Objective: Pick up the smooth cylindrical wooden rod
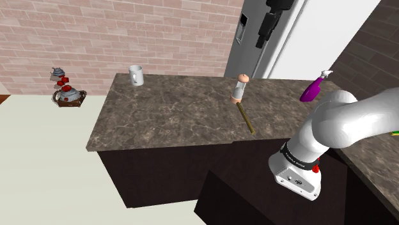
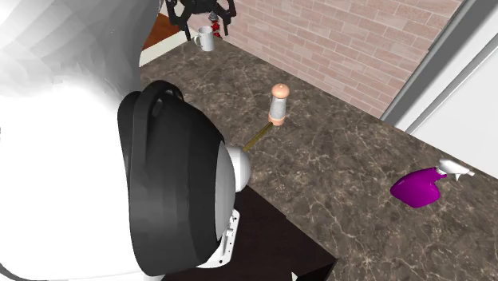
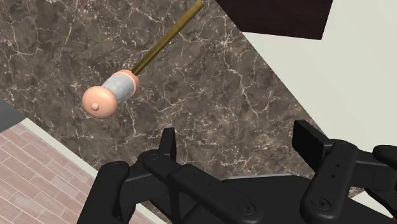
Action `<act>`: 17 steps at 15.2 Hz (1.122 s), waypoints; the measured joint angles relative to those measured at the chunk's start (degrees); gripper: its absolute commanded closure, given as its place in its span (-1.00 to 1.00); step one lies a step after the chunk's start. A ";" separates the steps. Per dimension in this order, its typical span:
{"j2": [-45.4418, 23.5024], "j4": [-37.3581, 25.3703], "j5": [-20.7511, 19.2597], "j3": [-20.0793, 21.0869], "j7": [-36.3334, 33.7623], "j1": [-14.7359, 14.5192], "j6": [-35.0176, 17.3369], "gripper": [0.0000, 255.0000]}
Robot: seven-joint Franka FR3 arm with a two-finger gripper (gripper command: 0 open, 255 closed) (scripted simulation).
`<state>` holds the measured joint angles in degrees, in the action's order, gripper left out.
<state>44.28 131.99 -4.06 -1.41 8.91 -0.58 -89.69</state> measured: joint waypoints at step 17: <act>-0.65 27.62 -3.31 0.03 -17.34 9.85 -28.97 -1.00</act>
<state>43.63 159.62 -7.37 -1.37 -8.44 9.27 -118.66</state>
